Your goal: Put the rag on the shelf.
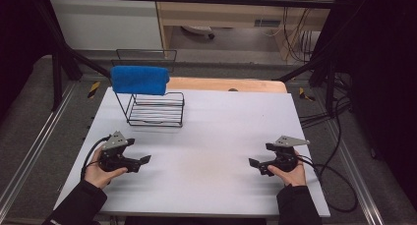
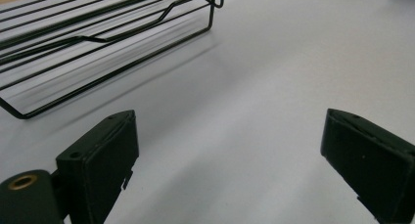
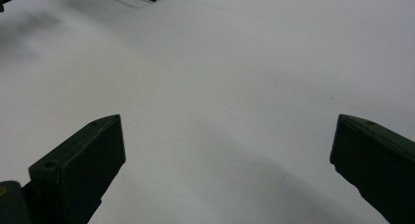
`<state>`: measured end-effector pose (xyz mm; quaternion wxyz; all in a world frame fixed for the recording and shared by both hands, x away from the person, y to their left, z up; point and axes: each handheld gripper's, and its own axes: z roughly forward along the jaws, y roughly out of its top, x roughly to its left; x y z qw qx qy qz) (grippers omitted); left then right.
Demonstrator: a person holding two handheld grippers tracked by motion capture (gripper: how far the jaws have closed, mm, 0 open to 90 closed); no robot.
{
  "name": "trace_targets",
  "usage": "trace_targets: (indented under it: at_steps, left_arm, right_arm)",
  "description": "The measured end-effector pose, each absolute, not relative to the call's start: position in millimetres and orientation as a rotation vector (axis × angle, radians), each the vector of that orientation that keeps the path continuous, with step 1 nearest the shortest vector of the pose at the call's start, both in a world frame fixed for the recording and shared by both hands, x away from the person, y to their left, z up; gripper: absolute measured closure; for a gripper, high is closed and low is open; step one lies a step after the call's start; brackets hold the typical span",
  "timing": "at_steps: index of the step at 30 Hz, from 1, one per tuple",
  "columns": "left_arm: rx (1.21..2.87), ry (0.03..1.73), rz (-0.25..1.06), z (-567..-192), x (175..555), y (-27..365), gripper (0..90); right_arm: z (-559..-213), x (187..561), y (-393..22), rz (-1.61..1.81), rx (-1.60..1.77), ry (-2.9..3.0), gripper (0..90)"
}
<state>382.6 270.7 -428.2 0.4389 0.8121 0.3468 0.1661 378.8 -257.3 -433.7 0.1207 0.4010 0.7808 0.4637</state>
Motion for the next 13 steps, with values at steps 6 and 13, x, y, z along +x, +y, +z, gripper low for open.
trace_targets:
  at_steps: [6, 13]
  left_arm:
    - [2.022, 0.857, 0.401, -435, 377, 273, 7.3]
    - [2.028, 0.854, 0.401, -438, 375, 274, 7.3]
  right_arm:
    - [-439, 371, -269, 1.352, 1.197, 2.268, 0.6]
    - [-443, 368, -274, 1.335, 1.213, 2.266, 0.6]
